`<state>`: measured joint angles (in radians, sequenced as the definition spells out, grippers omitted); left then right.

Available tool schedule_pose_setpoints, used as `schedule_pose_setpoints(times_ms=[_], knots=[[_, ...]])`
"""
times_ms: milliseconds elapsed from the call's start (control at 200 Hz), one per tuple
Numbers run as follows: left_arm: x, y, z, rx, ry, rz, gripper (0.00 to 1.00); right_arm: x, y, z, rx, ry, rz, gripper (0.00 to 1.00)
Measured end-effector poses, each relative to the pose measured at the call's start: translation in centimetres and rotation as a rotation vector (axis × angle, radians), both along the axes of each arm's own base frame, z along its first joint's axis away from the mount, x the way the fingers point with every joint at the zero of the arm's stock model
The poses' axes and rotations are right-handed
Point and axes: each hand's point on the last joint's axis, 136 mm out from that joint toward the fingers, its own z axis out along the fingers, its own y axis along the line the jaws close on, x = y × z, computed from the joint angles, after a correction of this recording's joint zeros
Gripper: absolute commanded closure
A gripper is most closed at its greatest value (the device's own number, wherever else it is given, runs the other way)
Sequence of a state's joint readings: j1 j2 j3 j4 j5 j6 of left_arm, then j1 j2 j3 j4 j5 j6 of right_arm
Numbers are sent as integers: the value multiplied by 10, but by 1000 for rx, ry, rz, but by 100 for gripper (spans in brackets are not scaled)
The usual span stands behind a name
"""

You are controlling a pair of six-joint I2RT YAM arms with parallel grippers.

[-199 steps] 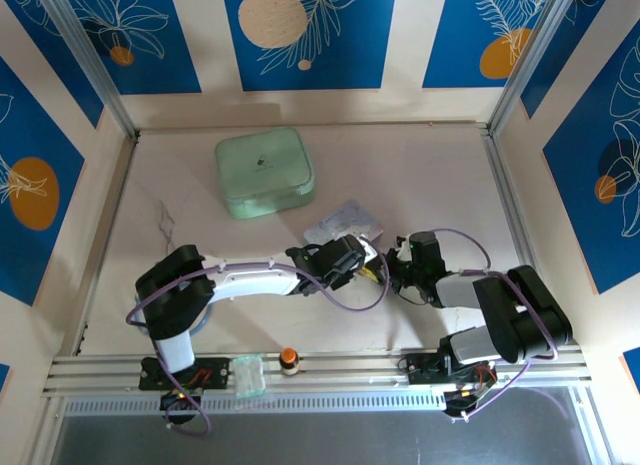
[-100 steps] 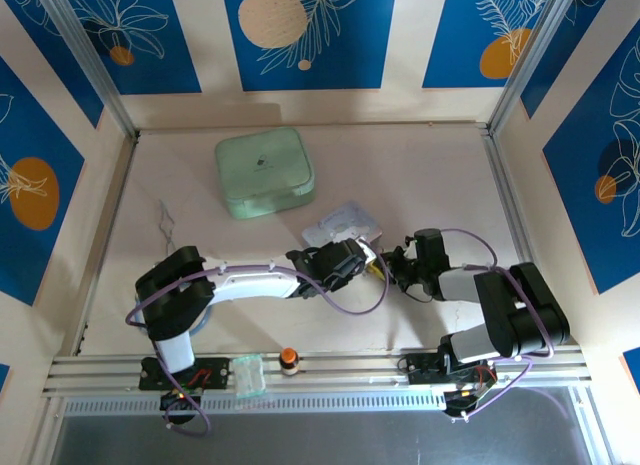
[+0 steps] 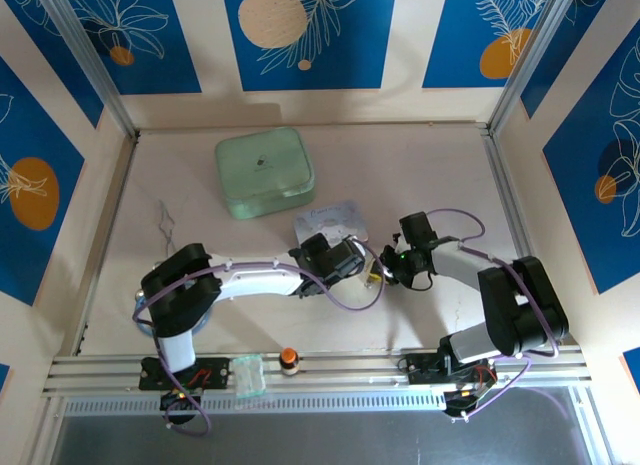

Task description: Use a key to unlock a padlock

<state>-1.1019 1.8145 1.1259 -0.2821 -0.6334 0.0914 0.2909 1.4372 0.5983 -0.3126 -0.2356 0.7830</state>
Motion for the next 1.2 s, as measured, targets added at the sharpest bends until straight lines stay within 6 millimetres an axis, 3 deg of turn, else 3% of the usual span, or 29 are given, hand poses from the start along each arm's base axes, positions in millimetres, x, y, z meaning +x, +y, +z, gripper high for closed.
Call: schedule_pose_setpoints(times_ms=[165, 230, 325, 340, 535, 715, 845, 1016, 1151, 1171, 1201], knots=[[10, 11, 1, -22, -4, 73, 18, -11, -4, -2, -50, 82, 72, 90], [14, 15, 1, -43, 4, 97, 9, -13, -4, -1, -67, 109, 98, 89], [14, 21, 2, -74, 21, 124, 5, -14, -7, 0, -117, 138, 128, 87], [13, 21, 3, -80, 25, 127, 0, -14, -8, 0, -127, 142, 132, 87], [7, 24, 22, -186, 33, 144, 0, -11, -25, 0, -245, 168, 169, 76], [-1, 30, 35, -266, 36, 155, 0, -14, -33, -5, -281, 191, 183, 72], [-6, 37, 42, -297, 36, 164, 0, -14, -32, -4, -277, 182, 200, 56], [-11, 45, 58, -350, 19, 172, 0, -13, -36, -1, -304, 170, 208, 44], [-14, 60, 75, -411, -7, 191, 0, -10, -51, 7, -380, 133, 191, 25], [-14, 63, 78, -420, -12, 195, 0, -9, -53, 10, -391, 120, 180, 15], [-13, 69, 83, -433, -25, 204, 1, -7, -56, 14, -411, 99, 169, 13]])
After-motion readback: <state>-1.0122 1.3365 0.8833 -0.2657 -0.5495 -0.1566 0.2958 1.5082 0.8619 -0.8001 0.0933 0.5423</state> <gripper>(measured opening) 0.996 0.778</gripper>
